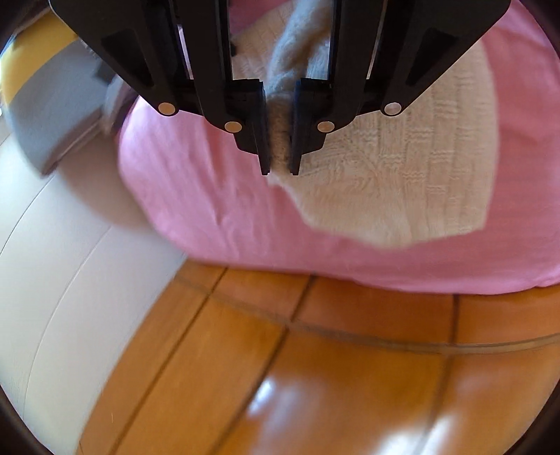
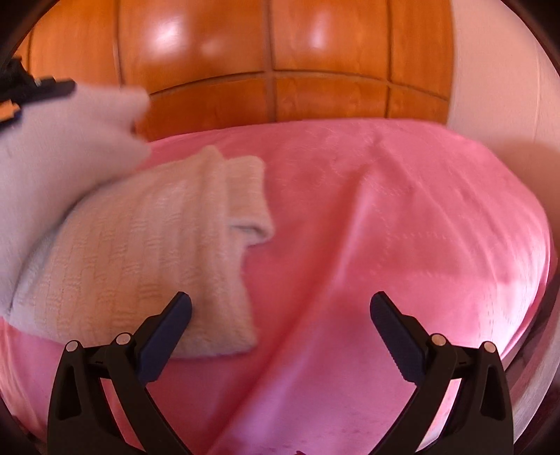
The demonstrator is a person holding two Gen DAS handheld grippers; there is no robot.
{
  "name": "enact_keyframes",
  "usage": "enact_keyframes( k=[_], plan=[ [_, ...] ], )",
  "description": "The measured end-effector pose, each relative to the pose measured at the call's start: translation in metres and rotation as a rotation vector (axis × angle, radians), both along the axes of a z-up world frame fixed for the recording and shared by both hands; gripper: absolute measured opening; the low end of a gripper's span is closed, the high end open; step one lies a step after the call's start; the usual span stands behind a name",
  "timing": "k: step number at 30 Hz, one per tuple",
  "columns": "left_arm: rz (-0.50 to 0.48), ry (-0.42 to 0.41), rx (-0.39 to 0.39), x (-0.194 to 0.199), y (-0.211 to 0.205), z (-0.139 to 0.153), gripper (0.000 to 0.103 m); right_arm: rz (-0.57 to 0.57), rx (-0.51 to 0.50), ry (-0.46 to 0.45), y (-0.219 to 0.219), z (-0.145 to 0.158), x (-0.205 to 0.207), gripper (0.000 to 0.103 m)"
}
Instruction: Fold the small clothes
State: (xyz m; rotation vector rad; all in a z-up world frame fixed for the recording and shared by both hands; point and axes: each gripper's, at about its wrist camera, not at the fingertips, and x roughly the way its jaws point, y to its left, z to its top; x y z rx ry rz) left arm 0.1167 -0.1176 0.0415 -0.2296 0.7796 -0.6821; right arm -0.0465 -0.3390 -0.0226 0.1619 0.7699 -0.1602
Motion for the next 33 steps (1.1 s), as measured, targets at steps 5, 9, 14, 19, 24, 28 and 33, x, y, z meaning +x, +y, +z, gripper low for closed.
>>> enact_keyframes(
  k=[5,9,14,19,24,28,33],
  plan=[
    [-0.156,0.059,0.098,-0.014,-0.05,-0.038,0.0,0.001,0.031,-0.008,-0.008,0.0,-0.004,0.101],
    [-0.201,-0.019,0.076,-0.045,-0.043,-0.029,0.024,-0.003,0.065,-0.067,-0.014,0.013,-0.01,0.101],
    [-0.019,-0.198,-0.011,-0.067,0.027,0.0,0.077,0.049,0.183,-0.179,-0.012,0.038,-0.018,0.101],
    [0.356,-0.163,0.034,-0.044,0.112,-0.015,0.088,0.209,0.364,-0.181,0.008,0.06,0.003,0.101],
    [0.514,-0.005,0.08,-0.028,0.166,-0.059,0.088,0.326,0.633,-0.081,0.03,0.057,0.051,0.097],
    [0.415,0.03,0.15,-0.025,0.157,-0.085,0.088,0.322,0.693,0.038,0.044,0.045,0.093,0.081],
    [0.357,-0.048,0.215,-0.031,0.145,-0.089,0.088,0.306,0.818,0.165,0.057,0.022,0.131,0.052]
  ],
)
